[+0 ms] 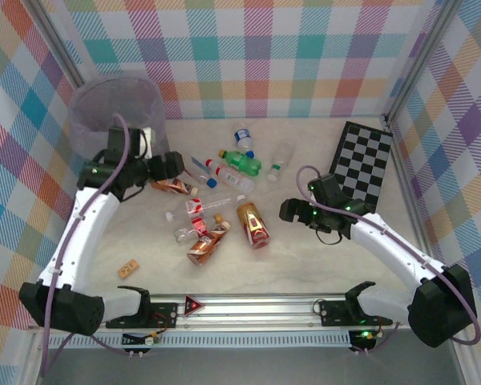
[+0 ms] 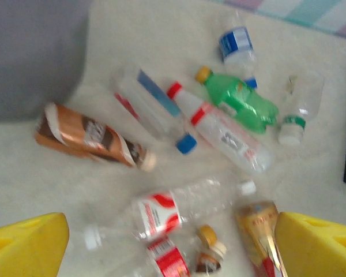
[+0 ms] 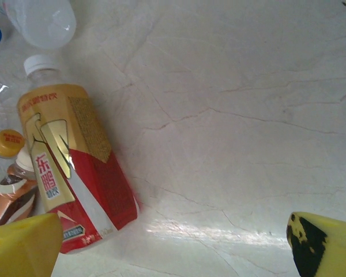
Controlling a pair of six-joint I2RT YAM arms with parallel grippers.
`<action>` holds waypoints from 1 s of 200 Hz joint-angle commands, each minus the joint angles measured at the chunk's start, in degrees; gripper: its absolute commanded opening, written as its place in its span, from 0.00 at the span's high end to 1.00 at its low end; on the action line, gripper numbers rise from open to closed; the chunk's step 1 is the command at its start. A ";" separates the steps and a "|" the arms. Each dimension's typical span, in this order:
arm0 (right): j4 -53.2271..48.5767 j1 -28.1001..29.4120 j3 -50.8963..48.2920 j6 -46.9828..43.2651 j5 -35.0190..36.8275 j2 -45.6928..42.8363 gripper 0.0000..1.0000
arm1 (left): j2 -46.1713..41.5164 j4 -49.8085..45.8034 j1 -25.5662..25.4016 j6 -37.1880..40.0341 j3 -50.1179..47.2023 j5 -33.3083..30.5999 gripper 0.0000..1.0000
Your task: Put the plastic bottles in the bin
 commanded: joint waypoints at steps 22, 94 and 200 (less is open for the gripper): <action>1.25 2.83 4.46 -3.85 -5.61 3.50 0.01 | -7.75 11.59 -3.02 -14.15 -14.21 6.41 0.09; -2.81 16.10 12.96 -15.05 -1.96 19.11 0.08 | -8.24 21.30 -3.63 -22.77 -23.67 11.30 0.04; -2.04 19.03 12.53 -13.51 2.42 25.97 0.30 | -7.69 26.90 -5.38 -27.07 -26.46 13.22 0.02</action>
